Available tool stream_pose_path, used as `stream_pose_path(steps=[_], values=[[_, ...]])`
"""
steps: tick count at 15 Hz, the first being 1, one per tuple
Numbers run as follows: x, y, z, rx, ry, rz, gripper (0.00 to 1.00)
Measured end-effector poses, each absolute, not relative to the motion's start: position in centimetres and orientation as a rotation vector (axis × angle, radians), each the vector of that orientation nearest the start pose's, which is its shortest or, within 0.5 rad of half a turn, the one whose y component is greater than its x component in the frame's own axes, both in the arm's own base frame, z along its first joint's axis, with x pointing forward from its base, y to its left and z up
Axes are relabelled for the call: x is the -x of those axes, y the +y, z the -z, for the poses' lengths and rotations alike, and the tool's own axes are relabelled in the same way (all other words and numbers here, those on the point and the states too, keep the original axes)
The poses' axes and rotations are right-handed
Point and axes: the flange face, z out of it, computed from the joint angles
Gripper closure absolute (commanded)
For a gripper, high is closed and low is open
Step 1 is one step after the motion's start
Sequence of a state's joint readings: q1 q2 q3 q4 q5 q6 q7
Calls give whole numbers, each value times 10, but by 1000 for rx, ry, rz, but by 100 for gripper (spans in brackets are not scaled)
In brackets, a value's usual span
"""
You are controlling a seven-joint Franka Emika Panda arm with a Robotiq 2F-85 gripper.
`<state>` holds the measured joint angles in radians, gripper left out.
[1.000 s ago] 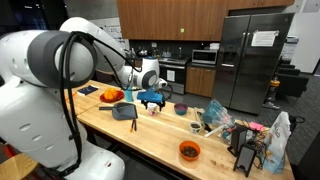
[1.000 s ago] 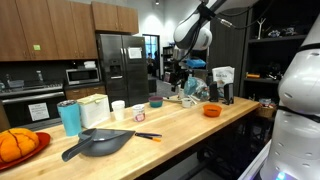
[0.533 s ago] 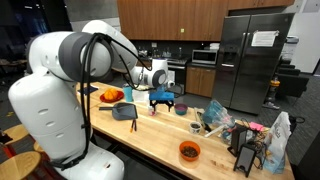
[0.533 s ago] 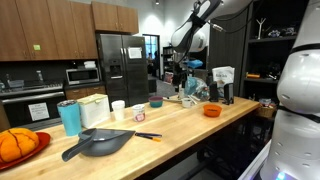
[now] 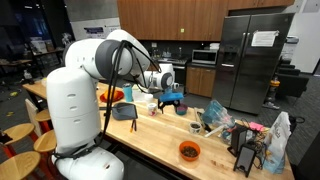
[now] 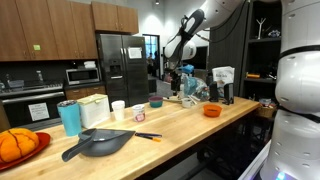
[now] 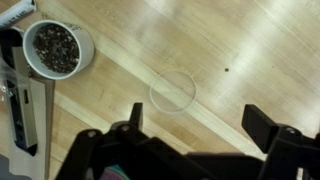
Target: Put the clear lid on the white and pink container.
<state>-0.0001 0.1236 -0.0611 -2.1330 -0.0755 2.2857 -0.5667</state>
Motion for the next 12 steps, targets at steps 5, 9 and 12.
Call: stream_pose_path(steps=[5,9,12], values=[[-573,-46,-316,2978,-1054,14,0],[-565,-55,-297,2967,-1061,-25,0],[-565,-55,-297,2966,-1063,-23,0]])
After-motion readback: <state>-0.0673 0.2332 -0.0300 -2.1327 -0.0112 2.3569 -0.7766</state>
